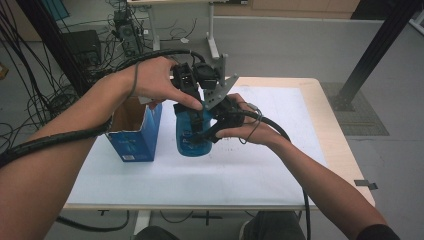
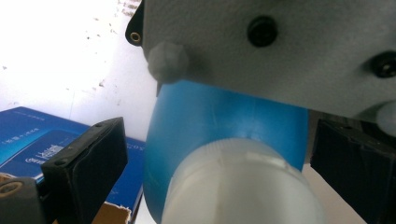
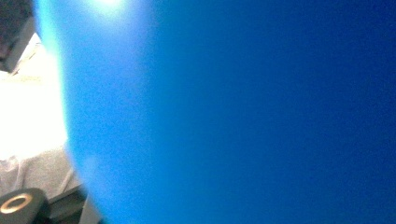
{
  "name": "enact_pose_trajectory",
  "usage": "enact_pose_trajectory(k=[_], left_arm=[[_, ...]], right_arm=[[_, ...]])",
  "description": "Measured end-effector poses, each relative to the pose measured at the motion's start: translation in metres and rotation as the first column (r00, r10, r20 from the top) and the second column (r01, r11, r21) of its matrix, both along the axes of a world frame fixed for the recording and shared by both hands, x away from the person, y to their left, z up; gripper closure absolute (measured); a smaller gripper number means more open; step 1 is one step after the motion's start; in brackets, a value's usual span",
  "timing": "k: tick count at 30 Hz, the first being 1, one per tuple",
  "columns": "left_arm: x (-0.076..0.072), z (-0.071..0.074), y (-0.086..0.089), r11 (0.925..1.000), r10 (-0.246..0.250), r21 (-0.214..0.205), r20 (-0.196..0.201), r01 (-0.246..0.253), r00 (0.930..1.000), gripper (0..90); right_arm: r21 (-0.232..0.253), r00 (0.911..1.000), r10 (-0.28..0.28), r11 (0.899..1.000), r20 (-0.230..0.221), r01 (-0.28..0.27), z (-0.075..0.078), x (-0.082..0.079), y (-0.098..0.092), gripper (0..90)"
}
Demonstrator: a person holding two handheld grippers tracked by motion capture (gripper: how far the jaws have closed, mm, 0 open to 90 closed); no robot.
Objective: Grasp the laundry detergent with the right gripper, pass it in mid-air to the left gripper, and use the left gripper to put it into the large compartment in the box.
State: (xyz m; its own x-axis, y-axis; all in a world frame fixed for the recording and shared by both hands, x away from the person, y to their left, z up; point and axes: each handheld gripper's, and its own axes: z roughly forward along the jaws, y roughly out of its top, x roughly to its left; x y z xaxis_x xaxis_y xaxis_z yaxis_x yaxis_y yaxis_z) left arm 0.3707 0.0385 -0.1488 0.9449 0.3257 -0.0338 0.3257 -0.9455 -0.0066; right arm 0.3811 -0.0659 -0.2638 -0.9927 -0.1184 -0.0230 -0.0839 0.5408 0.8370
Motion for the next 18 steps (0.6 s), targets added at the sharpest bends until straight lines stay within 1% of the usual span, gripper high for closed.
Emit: enact_pose_trajectory(k=[7, 9, 12, 18], left_arm=[[-0.001, 0.0006, 0.0003, 1.0, 0.003, -0.008, 0.005, -0.003, 1.0, 4.6], [-0.0013, 0.0003, -0.0002, 1.0, -0.002, -0.001, 0.007, 0.002, 1.0, 4.6], [-0.0014, 0.0003, -0.001, 1.0, -0.004, -0.003, 0.006, 0.004, 1.0, 4.6], [-0.0007, 0.0005, -0.0028, 1.0, -0.007, 0.003, 0.01, 0.007, 0.9999, 4.6]], right_arm=[[0.006, 1.0, -0.004, 1.0, 0.0, 0.004, -0.0001, 0.0007, -0.0006, 44.3], [0.007, 1.0, -0.006, 1.0, -0.005, 0.006, -0.0002, 0.0008, -0.0009, 44.3], [0.007, 0.9999, -0.011, 1.0, -0.009, 0.011, -0.0007, 0.0007, -0.0015, 44.3], [0.003, 0.9999, -0.015, 1.0, -0.007, 0.015, -0.0011, 0.0014, -0.0023, 44.3]])
